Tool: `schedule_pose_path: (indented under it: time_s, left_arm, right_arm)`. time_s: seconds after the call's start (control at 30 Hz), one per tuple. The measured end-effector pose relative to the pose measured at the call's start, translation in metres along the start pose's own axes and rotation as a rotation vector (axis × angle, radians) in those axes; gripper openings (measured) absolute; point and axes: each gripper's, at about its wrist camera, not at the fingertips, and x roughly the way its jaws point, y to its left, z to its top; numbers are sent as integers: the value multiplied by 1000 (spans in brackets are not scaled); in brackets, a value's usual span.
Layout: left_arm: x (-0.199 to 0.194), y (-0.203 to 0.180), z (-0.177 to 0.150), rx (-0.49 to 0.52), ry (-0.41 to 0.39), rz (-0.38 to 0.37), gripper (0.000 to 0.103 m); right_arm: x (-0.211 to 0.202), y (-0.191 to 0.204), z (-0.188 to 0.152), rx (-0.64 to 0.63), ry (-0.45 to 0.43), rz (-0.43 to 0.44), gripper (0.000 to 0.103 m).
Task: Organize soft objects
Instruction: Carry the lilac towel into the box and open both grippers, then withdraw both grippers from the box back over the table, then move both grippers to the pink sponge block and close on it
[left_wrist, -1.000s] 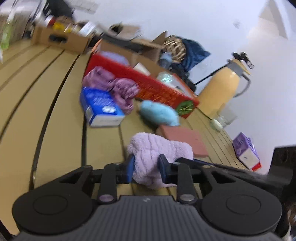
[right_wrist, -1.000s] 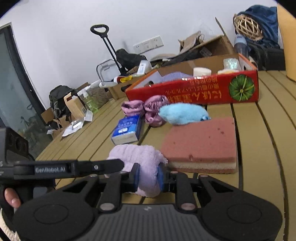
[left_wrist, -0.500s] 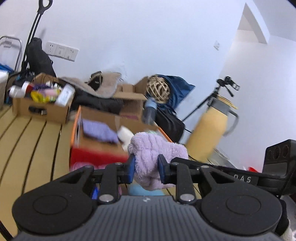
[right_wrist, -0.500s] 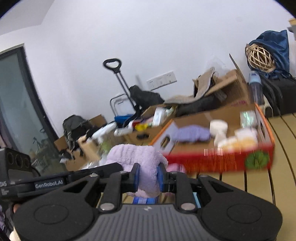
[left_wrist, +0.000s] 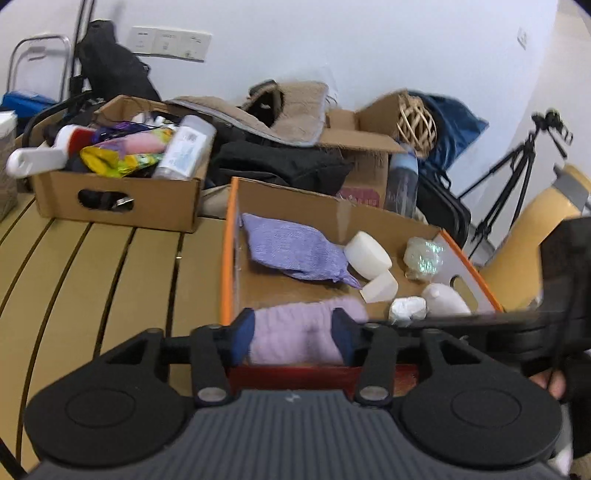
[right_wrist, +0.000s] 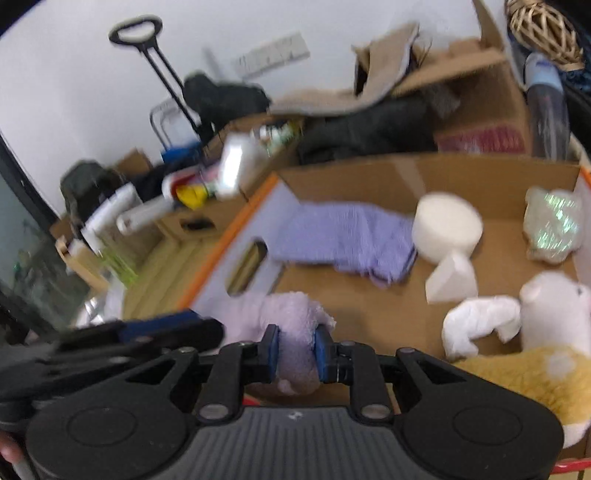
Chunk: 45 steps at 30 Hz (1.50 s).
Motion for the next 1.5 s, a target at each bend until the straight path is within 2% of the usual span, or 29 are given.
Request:
schedule_pose_path:
  time_s: [0.07, 0.13, 0.2, 0.27, 0.43, 0.5, 0.6, 0.73, 0.83, 1.0, 1.13, 1.2, 1.3, 1.37, 1.43, 1.5]
  left_arm:
    - [-9, 2, -1, -9, -18, -11, 49]
    - [-18, -2, -1, 10, -36, 5, 55]
    - [-32, -11, -1, 44, -57, 44, 63]
    - [-52, -18, -4, 71, -86, 55, 65]
    - [-120, -38, -17, 163, -171, 62, 84]
    - [-141, -46, -25, 217, -193, 81, 86]
    - [-168, -54, -39, 240, -193, 131, 86]
    - [-206, -72, -55, 249, -242, 133, 90]
    - [-237, -87, -81, 252, -286, 122, 95]
    - [-295, -105, -169, 255, -345, 101, 100]
    - [-342, -111, -239, 242, -398, 58, 103]
    - [-353, -110, -265, 250, -375, 34, 103]
    - [-352, -108, -284, 259, -320, 36, 103]
    - [-344, -106, -284, 252, -305, 44, 103]
    - [-336, -102, -279, 224, -298, 56, 103]
    - [-328, -99, -275, 205, -292, 54, 103]
  right_arm:
    - [10, 0, -6, -4, 49, 8, 29]
    - [15, 1, -8, -10, 57, 25, 41]
    - [9, 6, -9, -57, 35, -14, 48]
    - [-10, 15, -13, -97, -15, -41, 51]
    - [-103, 26, -28, -142, -158, -72, 64]
    - [-147, 28, -41, -177, -206, -103, 72]
    - [-206, 25, -63, -195, -273, -168, 75]
    - [-266, 19, -94, -151, -346, -213, 77]
    - [-300, 28, -131, -156, -401, -240, 77]
    - [-340, 60, -237, -254, -520, -293, 86]
    - [-358, 81, -317, -273, -541, -287, 87]
    - [-361, 86, -351, -253, -524, -300, 87]
    - [-364, 94, -388, -257, -490, -336, 87]
    - [-367, 96, -403, -256, -480, -314, 88]
    - [-365, 95, -405, -251, -476, -305, 88]
    - [-359, 93, -402, -247, -471, -330, 88]
